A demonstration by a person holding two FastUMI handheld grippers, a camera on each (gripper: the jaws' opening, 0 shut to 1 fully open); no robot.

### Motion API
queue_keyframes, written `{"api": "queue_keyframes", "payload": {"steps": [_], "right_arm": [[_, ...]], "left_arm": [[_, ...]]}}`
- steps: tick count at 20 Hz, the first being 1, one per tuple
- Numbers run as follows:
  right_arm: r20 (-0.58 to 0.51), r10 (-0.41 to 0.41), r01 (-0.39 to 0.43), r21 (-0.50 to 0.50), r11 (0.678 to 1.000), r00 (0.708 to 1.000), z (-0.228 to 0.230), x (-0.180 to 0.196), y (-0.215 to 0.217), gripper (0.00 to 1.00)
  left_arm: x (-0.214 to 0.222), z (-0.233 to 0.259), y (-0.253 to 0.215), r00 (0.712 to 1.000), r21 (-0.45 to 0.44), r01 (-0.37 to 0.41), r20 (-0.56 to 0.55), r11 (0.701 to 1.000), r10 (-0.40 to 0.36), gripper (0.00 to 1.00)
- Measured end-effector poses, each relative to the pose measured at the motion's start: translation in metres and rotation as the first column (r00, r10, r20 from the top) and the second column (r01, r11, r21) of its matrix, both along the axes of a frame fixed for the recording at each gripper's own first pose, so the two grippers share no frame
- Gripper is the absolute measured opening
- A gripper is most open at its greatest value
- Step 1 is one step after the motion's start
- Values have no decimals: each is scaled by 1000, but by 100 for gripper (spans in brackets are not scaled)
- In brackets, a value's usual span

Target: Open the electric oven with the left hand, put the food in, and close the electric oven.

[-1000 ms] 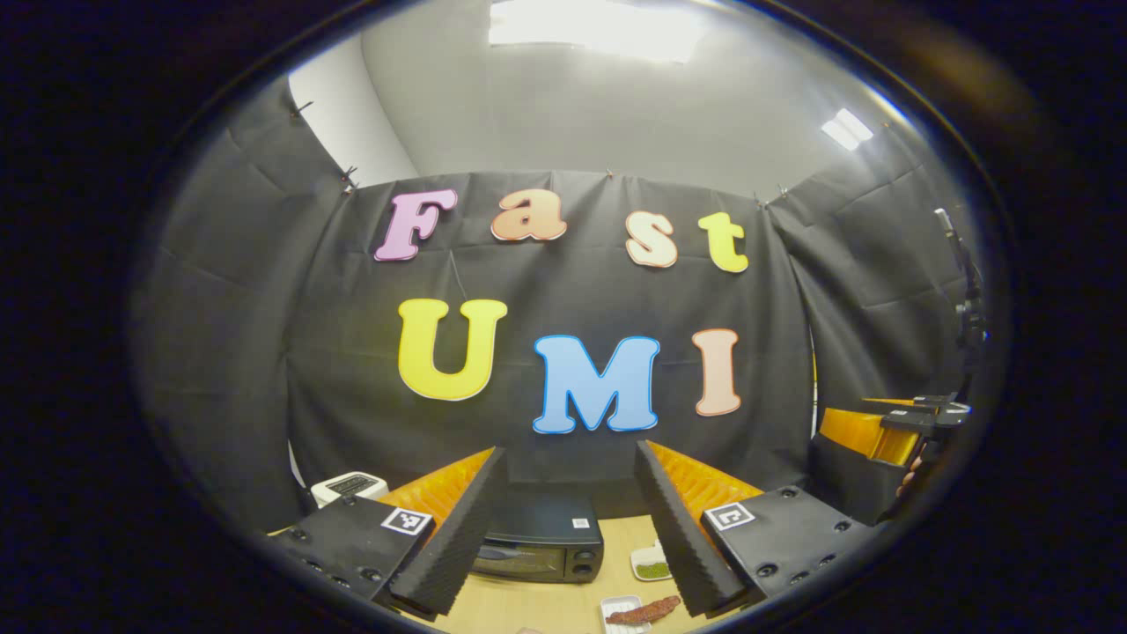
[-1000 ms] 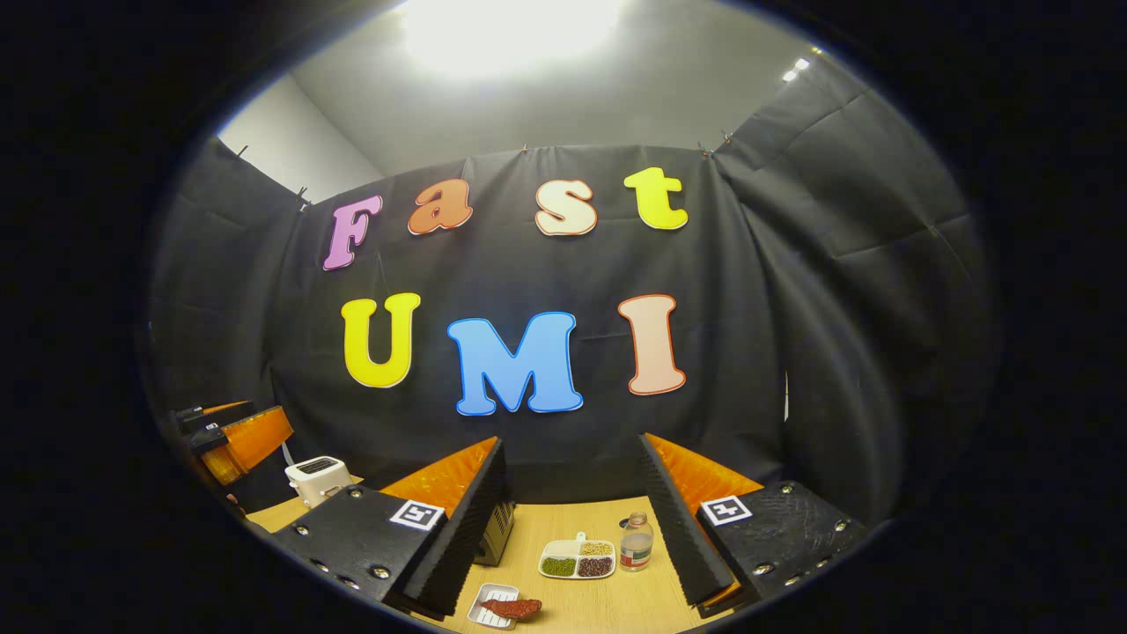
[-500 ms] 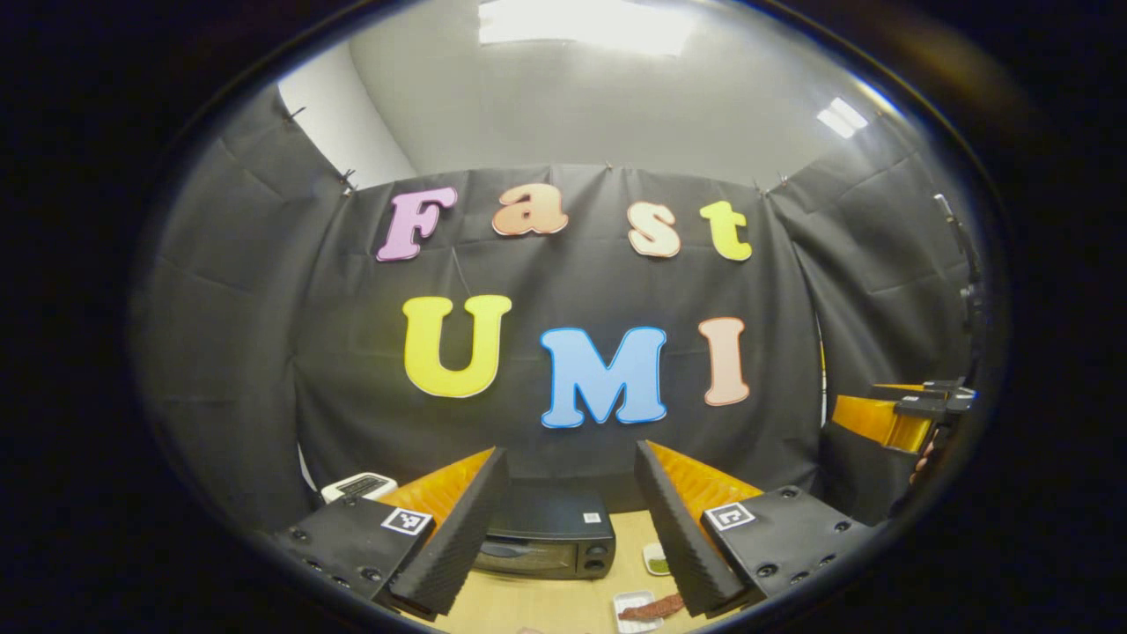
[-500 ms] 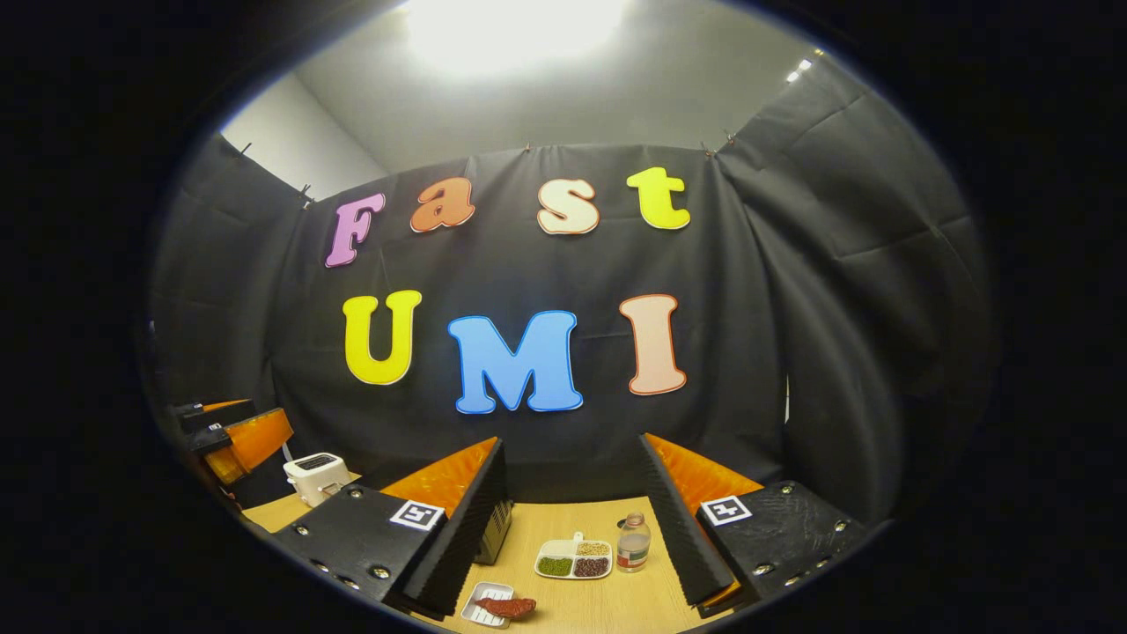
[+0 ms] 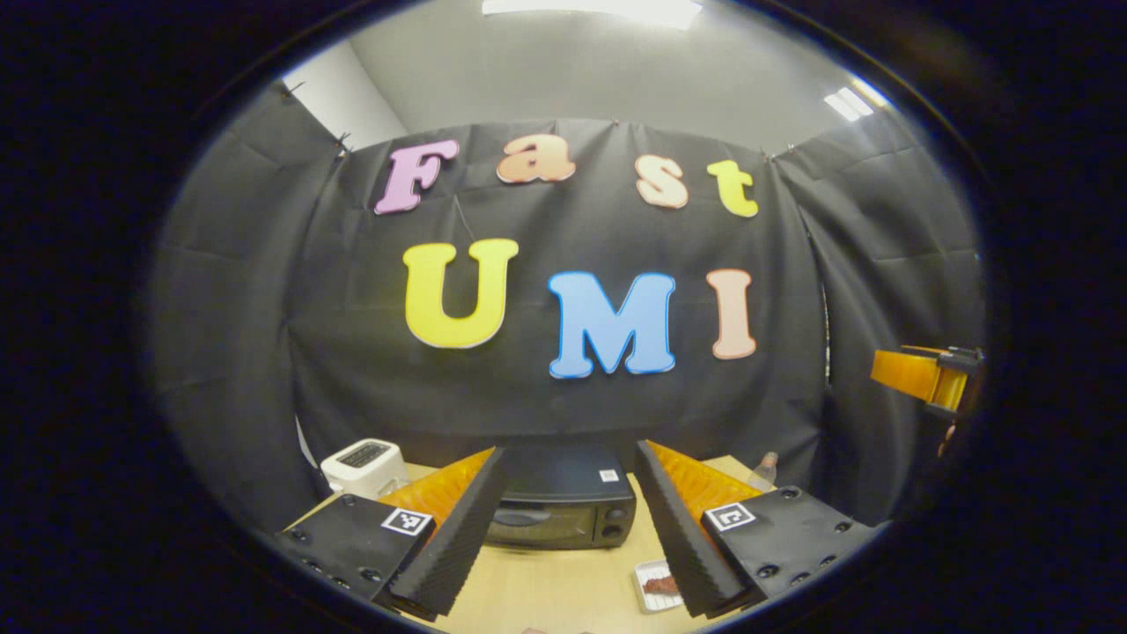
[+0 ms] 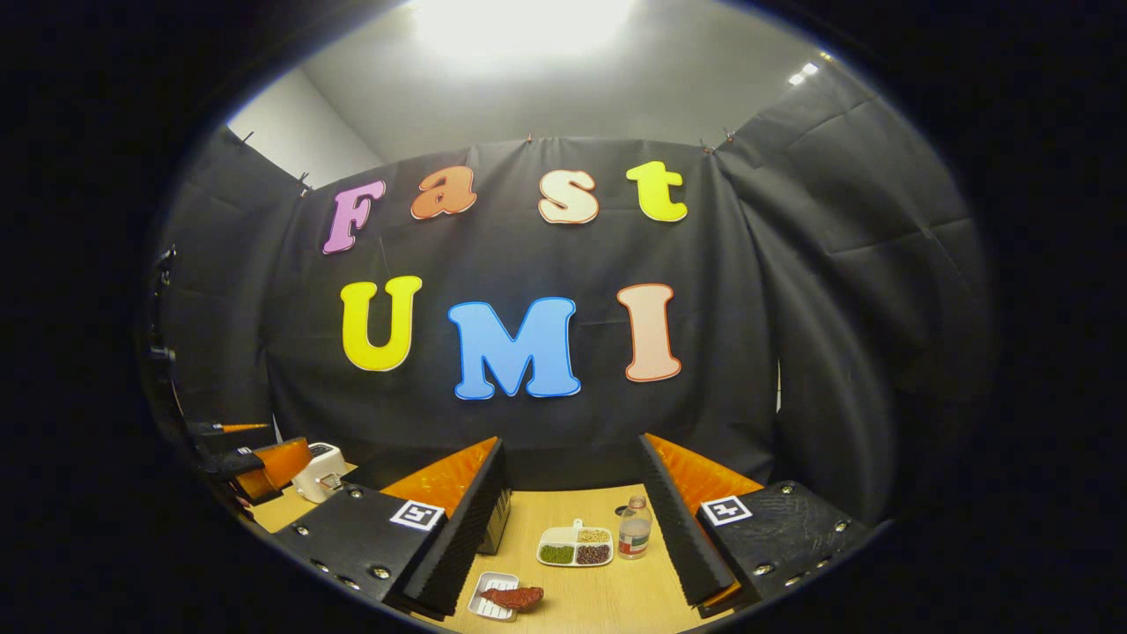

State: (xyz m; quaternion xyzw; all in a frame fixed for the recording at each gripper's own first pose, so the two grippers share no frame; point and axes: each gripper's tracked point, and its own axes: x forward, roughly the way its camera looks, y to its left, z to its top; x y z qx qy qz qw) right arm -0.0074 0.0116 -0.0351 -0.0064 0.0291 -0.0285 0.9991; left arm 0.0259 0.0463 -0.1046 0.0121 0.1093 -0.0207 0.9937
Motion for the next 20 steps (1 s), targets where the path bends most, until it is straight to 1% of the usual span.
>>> {"api": "queue_keyframes", "payload": {"steps": [3,5,6,8,9,11,13,14,15,16,17,18,19,20], "right_arm": [[-34,-31,31,-6,999,999,-13,-3,8,90],[-52,-43,43,-4,999,998,-21,-2,14,90],[-67,-54,53,-9,999,996,-28,-2,14,90],[-96,-73,72,-16,997,993,-41,-2,16,90],[-111,-81,80,-12,997,991,-47,-1,17,90],[-140,-92,94,8,996,986,-58,2,20,90],[-154,-103,106,15,994,983,-65,5,19,91],[-156,-109,112,9,994,982,-69,7,18,91],[-164,-121,123,4,992,979,-73,9,15,91],[-174,-133,135,-3,991,976,-77,11,10,90],[-186,-146,147,-6,989,972,-80,11,6,91],[-194,-155,157,-4,988,969,-84,11,2,91],[-197,-160,163,-1,987,967,-83,11,0,91],[-198,-168,171,-2,985,966,-85,11,-2,91]], "left_arm": [[15,-38,16,997,11,25,-77,1000,-24,100],[26,-65,23,990,19,56,-128,998,-53,100],[32,-77,29,987,28,58,-153,998,-53,100],[44,-98,41,981,23,56,-188,998,-50,94],[51,-109,44,977,15,53,-210,998,-48,100],[69,-130,54,968,3,41,-250,999,-39,94],[89,-144,62,961,-9,34,-275,999,-36,100],[100,-151,66,957,-11,33,-287,999,-35,100],[110,-158,69,955,-9,31,-294,999,-32,94],[122,-167,73,951,-3,27,-310,1000,-26,94],[133,-179,77,944,4,24,-328,1000,-21,100],[144,-191,80,936,8,21,-350,1000,-16,100],[150,-206,82,927,7,16,-375,1000,-12,97],[156,-218,83,917,-4,15,-399,1000,-15,100]]}}
